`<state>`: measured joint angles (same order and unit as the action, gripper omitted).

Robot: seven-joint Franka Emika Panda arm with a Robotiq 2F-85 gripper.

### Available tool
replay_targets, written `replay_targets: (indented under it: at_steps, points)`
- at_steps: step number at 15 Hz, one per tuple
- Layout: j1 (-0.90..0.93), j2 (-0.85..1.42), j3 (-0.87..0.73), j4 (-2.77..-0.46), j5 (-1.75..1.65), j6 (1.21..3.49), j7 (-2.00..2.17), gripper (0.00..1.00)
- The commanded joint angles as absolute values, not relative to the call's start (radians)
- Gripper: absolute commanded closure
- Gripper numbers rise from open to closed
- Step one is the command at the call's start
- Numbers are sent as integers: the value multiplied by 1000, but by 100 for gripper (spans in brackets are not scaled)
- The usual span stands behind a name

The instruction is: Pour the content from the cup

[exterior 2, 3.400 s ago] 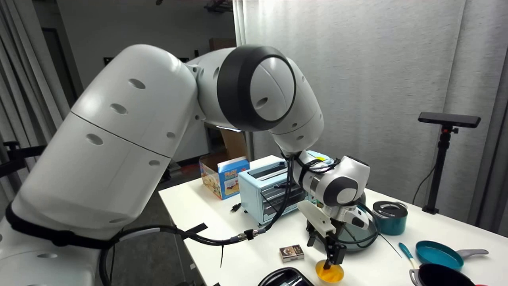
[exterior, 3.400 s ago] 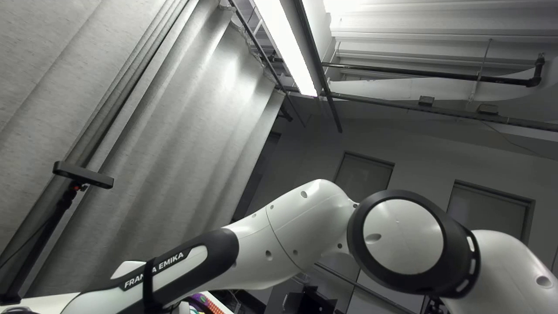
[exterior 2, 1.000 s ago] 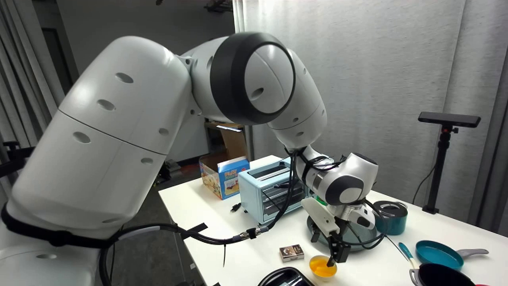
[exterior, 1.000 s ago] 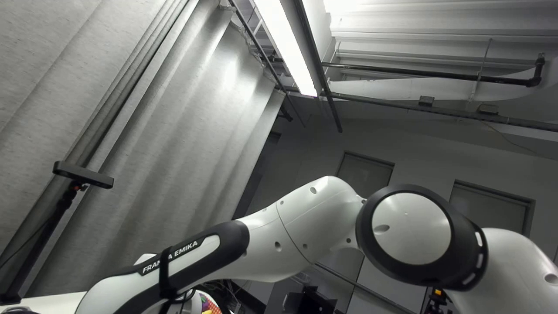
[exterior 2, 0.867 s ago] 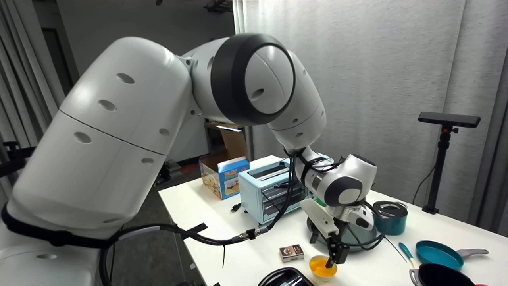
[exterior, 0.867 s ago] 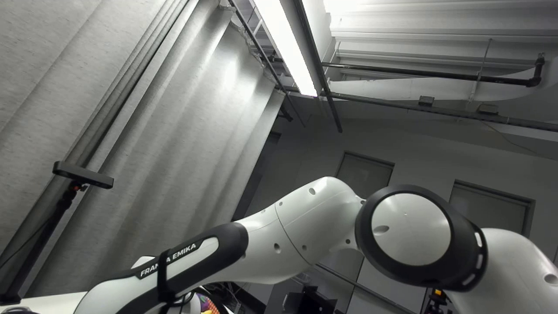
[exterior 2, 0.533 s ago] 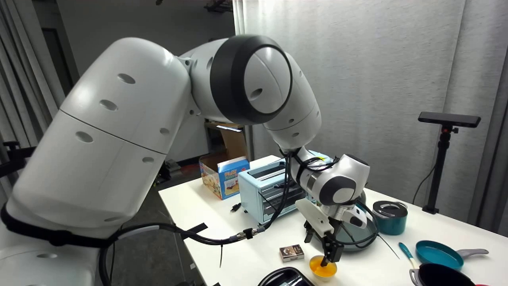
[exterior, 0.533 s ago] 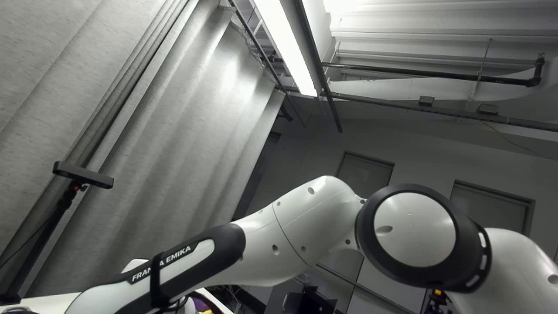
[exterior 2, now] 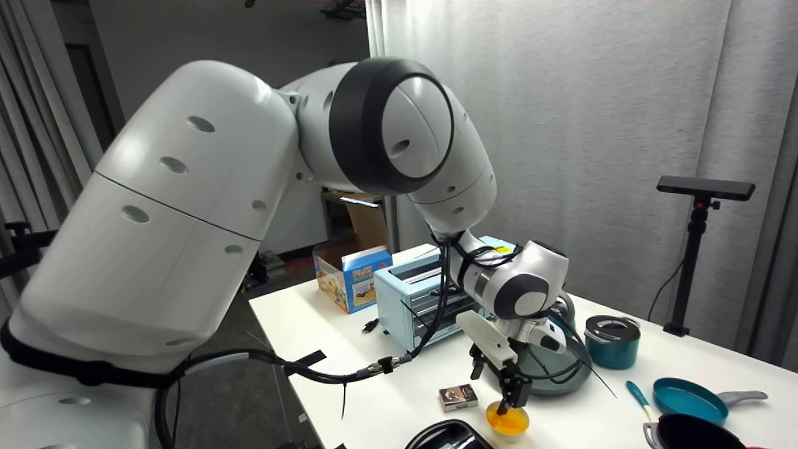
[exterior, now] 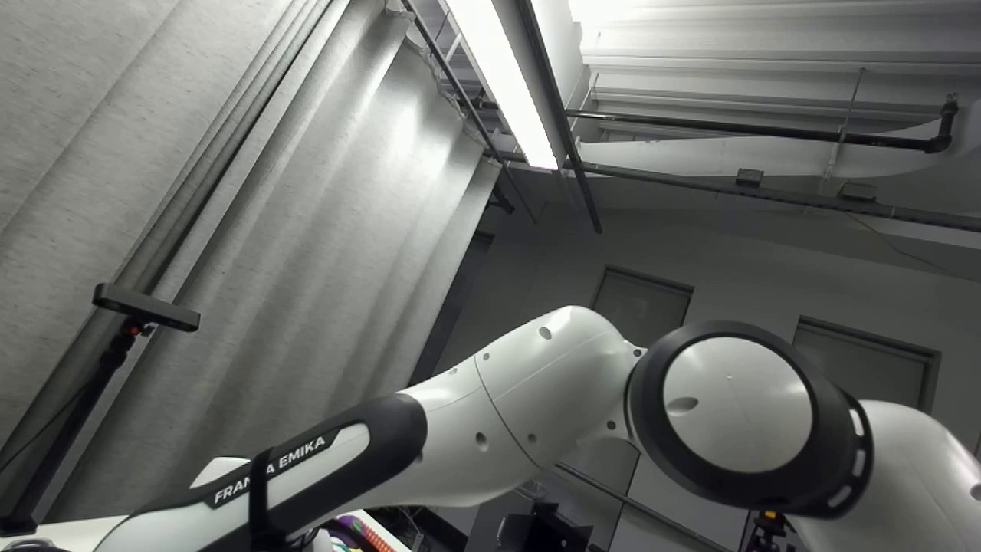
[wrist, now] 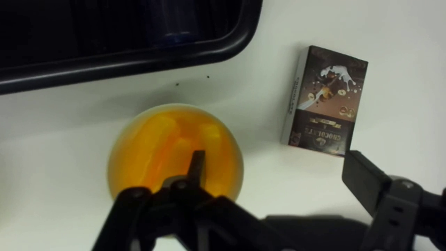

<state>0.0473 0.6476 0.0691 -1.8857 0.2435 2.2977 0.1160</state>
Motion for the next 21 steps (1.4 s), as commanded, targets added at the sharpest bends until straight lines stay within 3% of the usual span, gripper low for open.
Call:
replay_targets:
  at_steps: [1,21]
  points:
    - [62,631,65,-1901,211,2306,111,0]
    - [73,641,89,-1901,179,2273,86,0]
